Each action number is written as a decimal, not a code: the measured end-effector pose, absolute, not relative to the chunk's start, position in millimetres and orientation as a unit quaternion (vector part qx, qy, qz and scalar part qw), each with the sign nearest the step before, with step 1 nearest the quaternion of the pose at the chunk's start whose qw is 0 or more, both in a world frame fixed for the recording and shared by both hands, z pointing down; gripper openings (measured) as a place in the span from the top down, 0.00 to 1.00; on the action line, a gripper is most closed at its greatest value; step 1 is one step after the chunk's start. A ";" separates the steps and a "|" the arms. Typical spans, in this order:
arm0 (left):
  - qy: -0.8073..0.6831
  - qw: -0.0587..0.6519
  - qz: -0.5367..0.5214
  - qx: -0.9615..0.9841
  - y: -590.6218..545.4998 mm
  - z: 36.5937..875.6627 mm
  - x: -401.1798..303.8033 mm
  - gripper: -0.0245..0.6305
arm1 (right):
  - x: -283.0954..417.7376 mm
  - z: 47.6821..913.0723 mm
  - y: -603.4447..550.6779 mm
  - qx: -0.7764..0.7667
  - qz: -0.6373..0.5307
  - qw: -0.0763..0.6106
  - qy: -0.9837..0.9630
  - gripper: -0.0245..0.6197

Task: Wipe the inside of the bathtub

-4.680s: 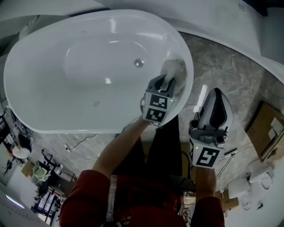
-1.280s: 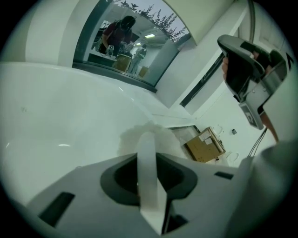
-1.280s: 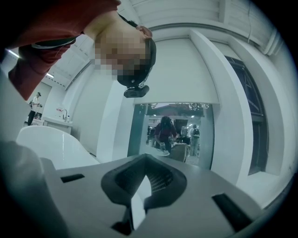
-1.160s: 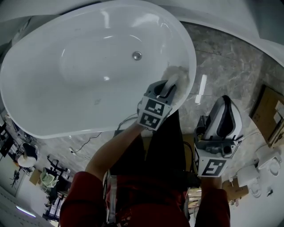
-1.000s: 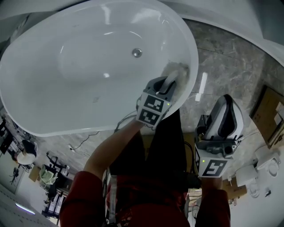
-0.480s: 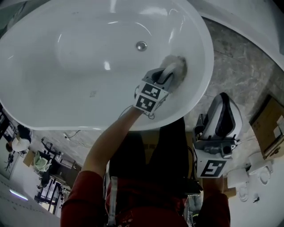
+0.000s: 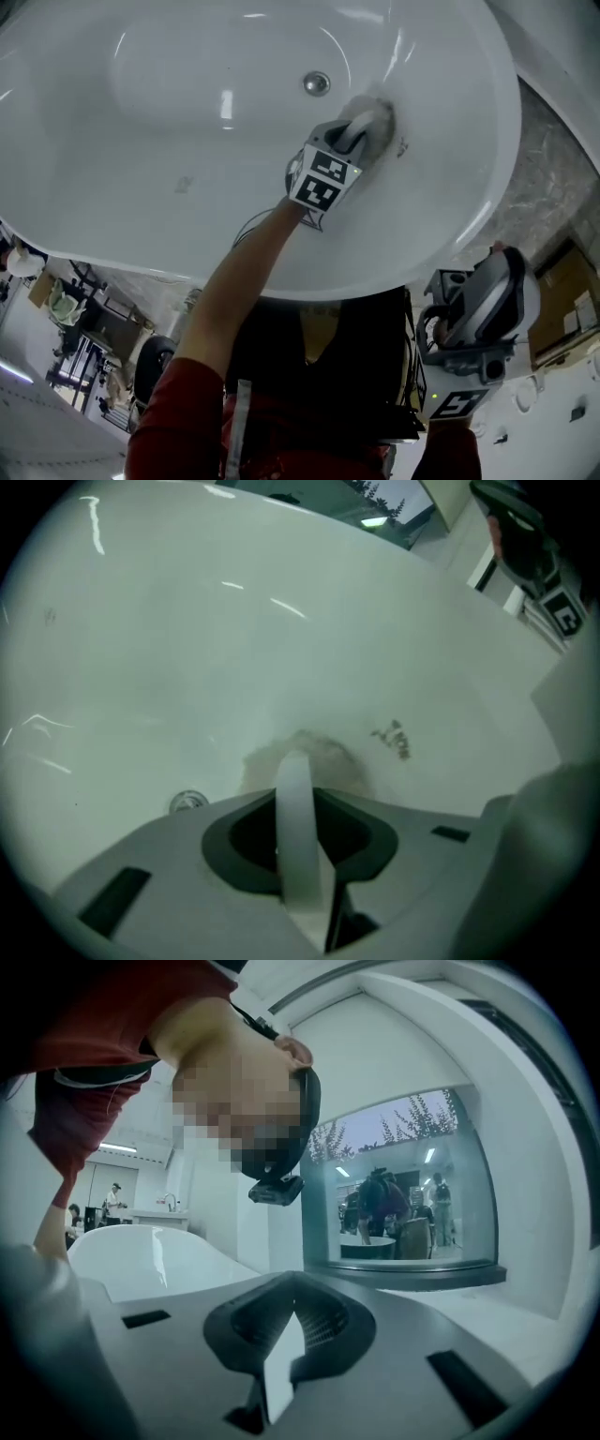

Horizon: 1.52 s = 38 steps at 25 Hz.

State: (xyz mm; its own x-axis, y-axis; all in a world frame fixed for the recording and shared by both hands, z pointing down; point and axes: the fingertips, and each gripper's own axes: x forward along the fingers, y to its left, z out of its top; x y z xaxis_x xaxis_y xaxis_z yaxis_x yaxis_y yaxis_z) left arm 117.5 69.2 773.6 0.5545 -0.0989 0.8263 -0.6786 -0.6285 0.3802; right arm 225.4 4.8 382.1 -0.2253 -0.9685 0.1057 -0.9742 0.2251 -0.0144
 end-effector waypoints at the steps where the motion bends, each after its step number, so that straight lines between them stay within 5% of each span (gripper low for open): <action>1: -0.244 0.356 0.410 0.804 67.0 784.7 114.1 0.81 | 223.6 384.3 4.3 0.618 0.040 0.036 -0.785 0.95; 23: -0.301 0.328 0.497 0.745 47.7 873.3 69.5 0.81 | 205.1 417.5 6.0 0.593 0.073 0.042 -0.801 0.95; 38: -0.205 0.331 0.427 0.816 85.2 670.6 84.8 0.81 | 191.9 287.4 25.9 0.649 -0.013 0.019 -0.760 0.95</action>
